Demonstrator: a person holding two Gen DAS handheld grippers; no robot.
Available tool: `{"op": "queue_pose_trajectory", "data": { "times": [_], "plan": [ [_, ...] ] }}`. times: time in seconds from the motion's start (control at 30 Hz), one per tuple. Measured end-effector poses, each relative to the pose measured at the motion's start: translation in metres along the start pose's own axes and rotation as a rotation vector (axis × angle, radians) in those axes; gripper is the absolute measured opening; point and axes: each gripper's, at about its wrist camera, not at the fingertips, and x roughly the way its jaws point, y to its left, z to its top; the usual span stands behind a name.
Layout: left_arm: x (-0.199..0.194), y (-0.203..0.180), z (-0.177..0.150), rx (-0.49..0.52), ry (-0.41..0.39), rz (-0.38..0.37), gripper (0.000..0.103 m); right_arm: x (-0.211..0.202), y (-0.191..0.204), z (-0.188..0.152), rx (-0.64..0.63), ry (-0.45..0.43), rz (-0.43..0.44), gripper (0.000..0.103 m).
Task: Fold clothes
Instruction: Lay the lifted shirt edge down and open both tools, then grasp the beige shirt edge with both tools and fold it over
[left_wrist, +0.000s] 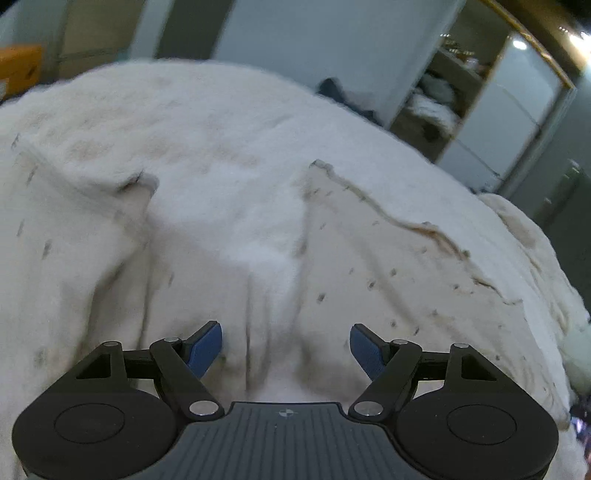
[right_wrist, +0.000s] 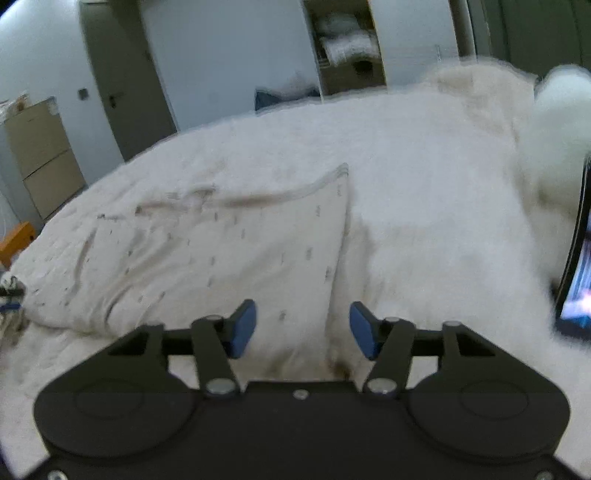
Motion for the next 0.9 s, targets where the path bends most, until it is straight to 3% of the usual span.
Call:
{"op": "queue_pose_trajectory", "data": {
  "times": [0.1, 0.2, 0.37, 0.4, 0.43, 0.47, 0.5, 0.57, 0.7, 0.83, 0.9],
  "plan": [
    [0.004, 0.003, -0.007, -0.019, 0.001, -0.021, 0.071, 0.001, -0.014, 0.002, 0.079, -0.003, 0.003, 0.042],
    [0.022, 0.004, -0.008, -0.046, 0.059, -0.037, 0.068, 0.017, -0.032, 0.003, 0.201, 0.036, 0.015, 0.036],
    [0.046, 0.001, -0.014, -0.05, 0.093, -0.026, 0.065, 0.04, -0.04, -0.003, 0.254, 0.078, 0.032, 0.032],
    [0.049, -0.001, -0.015, -0.045, 0.1, -0.026, 0.061, 0.044, -0.04, -0.005, 0.26, 0.087, 0.034, 0.027],
    [0.05, -0.003, -0.016, -0.033, 0.106, -0.023, 0.042, 0.047, -0.038, -0.006, 0.256, 0.091, 0.039, 0.01],
    [0.051, -0.007, -0.016, -0.018, 0.113, -0.019, 0.03, 0.05, -0.037, -0.008, 0.252, 0.096, 0.044, 0.002],
    [0.052, -0.011, -0.017, 0.008, 0.119, -0.012, 0.008, 0.053, -0.035, -0.009, 0.249, 0.1, 0.049, 0.002],
    [0.049, -0.019, -0.017, 0.067, 0.105, 0.005, 0.006, 0.05, -0.029, -0.01, 0.188, 0.085, 0.012, 0.001],
    [0.036, -0.034, -0.018, 0.224, 0.044, 0.088, 0.005, 0.021, -0.025, -0.013, 0.01, 0.015, -0.197, 0.0],
    [0.042, -0.038, -0.027, 0.304, 0.074, 0.116, 0.005, 0.023, -0.013, -0.031, -0.203, 0.072, -0.339, 0.0],
    [0.043, -0.039, -0.028, 0.33, 0.071, 0.137, 0.005, 0.025, -0.013, -0.034, -0.216, 0.084, -0.379, 0.0]
  ]
}}
